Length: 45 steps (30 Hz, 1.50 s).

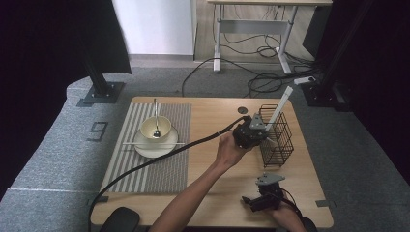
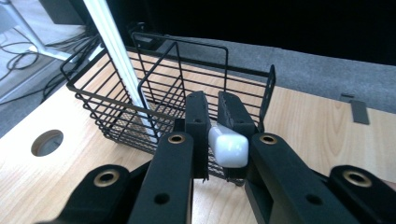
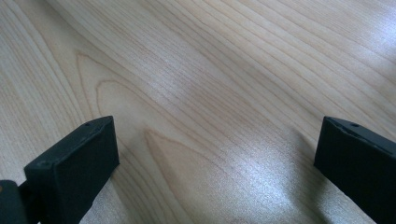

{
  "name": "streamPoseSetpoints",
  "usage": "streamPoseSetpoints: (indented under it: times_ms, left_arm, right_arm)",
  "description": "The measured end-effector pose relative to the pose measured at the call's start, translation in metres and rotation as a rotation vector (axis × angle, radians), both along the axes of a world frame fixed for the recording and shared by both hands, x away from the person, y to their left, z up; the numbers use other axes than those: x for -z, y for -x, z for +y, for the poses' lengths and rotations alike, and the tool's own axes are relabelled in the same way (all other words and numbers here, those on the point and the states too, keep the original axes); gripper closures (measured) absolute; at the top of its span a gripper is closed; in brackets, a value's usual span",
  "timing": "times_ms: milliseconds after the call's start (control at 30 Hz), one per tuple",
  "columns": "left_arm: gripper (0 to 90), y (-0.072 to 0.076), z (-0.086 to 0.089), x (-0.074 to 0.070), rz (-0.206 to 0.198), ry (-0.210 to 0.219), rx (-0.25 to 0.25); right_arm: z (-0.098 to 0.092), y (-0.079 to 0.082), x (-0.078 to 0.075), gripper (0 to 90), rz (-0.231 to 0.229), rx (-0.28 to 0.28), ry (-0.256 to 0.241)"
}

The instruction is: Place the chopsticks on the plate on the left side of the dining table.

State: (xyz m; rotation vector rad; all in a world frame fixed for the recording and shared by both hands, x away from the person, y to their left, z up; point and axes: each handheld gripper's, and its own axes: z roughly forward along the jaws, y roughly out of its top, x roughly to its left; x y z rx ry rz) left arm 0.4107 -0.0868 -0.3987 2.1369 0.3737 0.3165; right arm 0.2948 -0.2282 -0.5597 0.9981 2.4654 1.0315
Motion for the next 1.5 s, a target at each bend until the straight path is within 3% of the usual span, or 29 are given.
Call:
streamPoseSetpoints:
  times_ms: [200,467,600,1000,1367,1500]
  left_arm:
    - [83.0,-0.002,0.007,-0.01,0.038,0.015,0.032]
    - [83.0,0.001,0.018,-0.024,0.036,0.011,0.067]
    - [83.0,0.003,0.024,-0.034,0.051,0.028,0.086]
    - [83.1,0.007,0.044,-0.059,0.021,0.04,0.085]
    - [83.1,0.007,0.071,-0.08,0.051,0.096,0.086]
    - [83.2,0.008,0.08,-0.088,0.044,0.098,0.085]
  right_arm:
    - [0.0,0.0,0.0,0.0,0.0,-0.001,0.001]
    - [0.0,0.0,0.0,0.0,0.0,-0.001,0.003]
    - [0.0,0.0,0.0,0.0,0.0,-0.001,0.003]
    - [0.0,0.0,0.0,0.0,0.0,0.0,0.004]
    - [0.0,-0.001,0.0,0.0,-0.003,-0.004,0.004]
    - [0.0,-0.001,0.0,0.0,-0.002,-0.005,0.003]
